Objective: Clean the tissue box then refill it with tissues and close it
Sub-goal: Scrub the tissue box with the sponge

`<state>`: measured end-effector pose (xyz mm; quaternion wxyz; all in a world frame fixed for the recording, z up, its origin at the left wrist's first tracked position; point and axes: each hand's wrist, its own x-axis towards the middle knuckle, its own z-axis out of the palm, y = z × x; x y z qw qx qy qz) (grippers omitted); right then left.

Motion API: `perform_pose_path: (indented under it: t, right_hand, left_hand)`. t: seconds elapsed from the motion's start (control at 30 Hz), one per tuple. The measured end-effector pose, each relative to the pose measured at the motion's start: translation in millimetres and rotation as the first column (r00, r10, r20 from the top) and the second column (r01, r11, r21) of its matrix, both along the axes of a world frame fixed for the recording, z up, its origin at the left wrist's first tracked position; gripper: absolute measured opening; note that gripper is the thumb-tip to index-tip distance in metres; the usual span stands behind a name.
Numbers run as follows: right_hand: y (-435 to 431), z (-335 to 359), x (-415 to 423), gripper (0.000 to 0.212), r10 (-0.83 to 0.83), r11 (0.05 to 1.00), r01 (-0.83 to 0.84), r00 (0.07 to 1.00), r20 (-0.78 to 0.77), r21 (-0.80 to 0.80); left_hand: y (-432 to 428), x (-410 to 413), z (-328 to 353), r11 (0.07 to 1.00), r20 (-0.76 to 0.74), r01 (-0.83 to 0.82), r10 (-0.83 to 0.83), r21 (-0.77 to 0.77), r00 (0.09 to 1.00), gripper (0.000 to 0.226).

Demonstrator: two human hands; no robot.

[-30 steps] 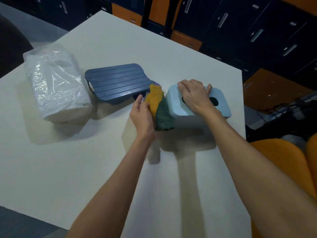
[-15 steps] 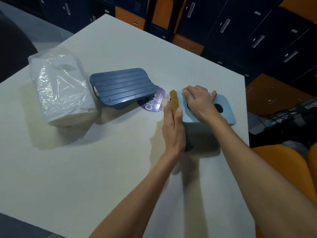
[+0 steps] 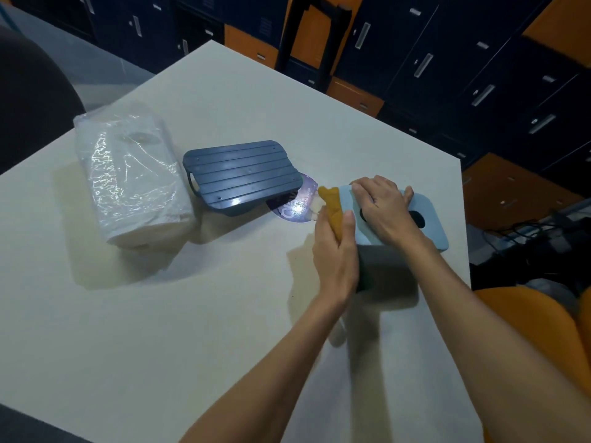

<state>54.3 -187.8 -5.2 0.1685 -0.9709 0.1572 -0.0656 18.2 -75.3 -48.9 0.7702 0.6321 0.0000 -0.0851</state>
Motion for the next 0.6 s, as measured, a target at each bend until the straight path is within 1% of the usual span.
perform_pose_path:
  t: [0.07, 0.1, 0.23, 0.3, 0.33, 0.37, 0.4, 0.43, 0.47, 0.5, 0.53, 0.57, 0.6]
  right_hand:
    - [0.8, 0.9, -0.4, 0.034, -0.009, 1.000, 0.009, 1.000, 0.006, 0.007]
    - [0.6, 1.3, -0.7, 0.036, -0.015, 1.000, 0.015, 1.000, 0.011, 0.010]
    - [-2.1, 5.2, -3.0, 0.039, 0.012, 0.997, -0.012, 1.000, 0.006, 0.076]
    - [-3.2, 10.5, -3.7, 0.040, -0.017, 0.998, 0.013, 0.997, 0.079, 0.061]
    - [-4.8, 12.7, -5.2, 0.041, -0.096, 0.995, 0.091, 0.985, 0.146, 0.035]
    - [-7.3, 16.1, -6.4, 0.041, -0.219, 0.975, 0.222, 0.951, 0.218, 0.011]
    - [-10.3, 18.7, -8.5, 0.042, -0.362, 0.927, 0.376, 0.896, 0.257, -0.004]
    - [-12.7, 19.8, -11.9, 0.044, -0.502, 0.855, 0.519, 0.831, 0.239, -0.008]
    - [-13.2, 20.1, -14.5, 0.048, -0.620, 0.777, 0.630, 0.768, 0.164, -0.011]
    - [-12.3, 18.0, -17.5, 0.052, -0.705, 0.708, 0.707, 0.707, 0.058, -0.012]
    - [-11.9, 13.8, -20.5, 0.056, -0.750, 0.661, 0.750, 0.660, -0.040, -0.019]
    - [-10.6, 8.6, -21.9, 0.059, -0.761, 0.647, 0.761, 0.641, -0.106, -0.041]
    - [-9.9, 3.5, -23.5, 0.061, -0.745, 0.665, 0.743, 0.654, -0.130, -0.073]
  left_hand:
    - [0.0, 22.8, 4.6, 0.999, -0.077, 0.037, -0.034, 0.027, 0.996, 0.039]
    - [2.8, 34.4, 5.9, 0.997, -0.097, 0.080, -0.078, 0.015, 0.992, 0.038]
    - [27.3, 67.7, -13.1, 0.955, -0.058, 0.297, -0.297, -0.006, 0.953, 0.043]
    - [43.5, 80.0, -19.9, 0.936, -0.080, 0.351, -0.350, -0.002, 0.933, 0.046]
    - [49.2, 83.4, -22.1, 0.929, -0.094, 0.370, -0.369, -0.003, 0.925, 0.047]
    - [52.7, 86.5, -21.6, 0.924, -0.109, 0.382, -0.379, 0.004, 0.919, 0.046]
    - [54.8, 88.1, -20.5, 0.920, -0.119, 0.391, -0.387, 0.006, 0.914, 0.044]
    - [55.2, 88.0, -18.2, 0.921, -0.133, 0.389, -0.383, 0.025, 0.914, 0.040]
    - [54.9, 87.6, -16.0, 0.920, -0.130, 0.389, -0.381, 0.043, 0.915, 0.034]
    - [54.7, 85.5, -12.0, 0.913, -0.112, 0.402, -0.393, 0.071, 0.913, 0.032]
    - [52.8, 82.1, -9.0, 0.900, -0.090, 0.425, -0.417, 0.094, 0.904, 0.033]
    - [52.9, 78.9, -5.7, 0.886, -0.078, 0.449, -0.443, 0.114, 0.893, 0.038]
    - [52.9, 76.3, -5.6, 0.875, -0.075, 0.467, -0.461, 0.129, 0.884, 0.045]
